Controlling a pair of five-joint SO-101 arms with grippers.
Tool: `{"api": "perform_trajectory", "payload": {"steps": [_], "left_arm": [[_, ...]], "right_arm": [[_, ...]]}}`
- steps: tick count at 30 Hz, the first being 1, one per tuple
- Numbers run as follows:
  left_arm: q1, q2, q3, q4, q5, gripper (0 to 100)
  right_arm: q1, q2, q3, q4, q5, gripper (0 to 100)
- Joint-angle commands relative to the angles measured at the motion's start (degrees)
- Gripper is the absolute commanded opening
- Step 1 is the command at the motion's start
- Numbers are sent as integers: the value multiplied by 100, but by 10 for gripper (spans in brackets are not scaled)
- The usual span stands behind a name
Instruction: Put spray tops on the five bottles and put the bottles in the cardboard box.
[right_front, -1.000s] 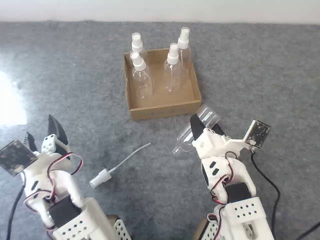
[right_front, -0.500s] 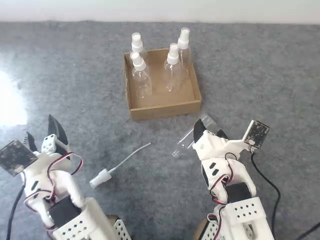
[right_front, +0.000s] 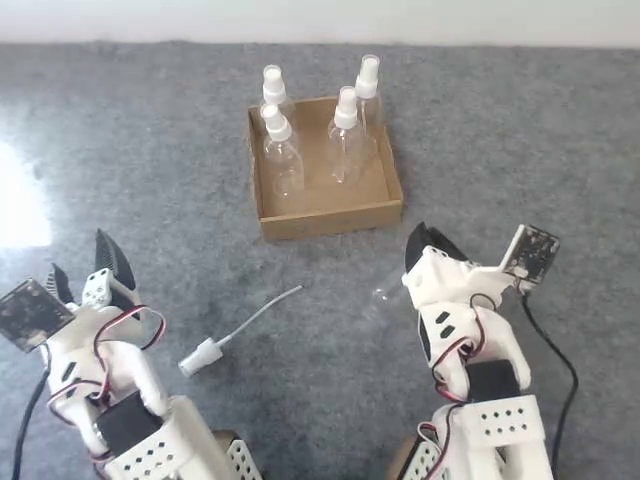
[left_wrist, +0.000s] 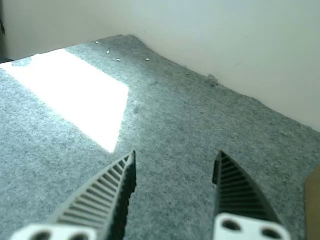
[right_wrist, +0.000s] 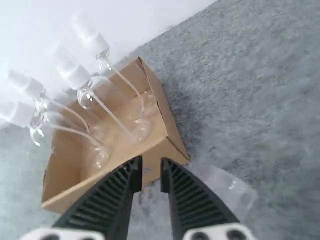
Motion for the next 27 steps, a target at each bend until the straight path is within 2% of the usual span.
{"api": "perform_trajectory", "payload": {"steps": [1,5,9,16,21,27], "left_arm": [[-9,-132,-40,-185,44,237],[-9,-132,-40,-185,44,237],[0,-132,-40,-185,44,237],[0,-132,-40,-185,44,237],[0,-132,-40,-185,44,237],[0,-132,-40,-185,44,237]], "right_arm": [[-57,-119,-1284,1490,765,12],[-198,-101,-1864,2308,1407,11],[-295,-145,-2040,2545,2075,10],[-295,-101,-2171,3011,3798,12],[-286,-92,-2479,3591,4598,16],[-295,-92,-2892,4356,5424,114]]}}
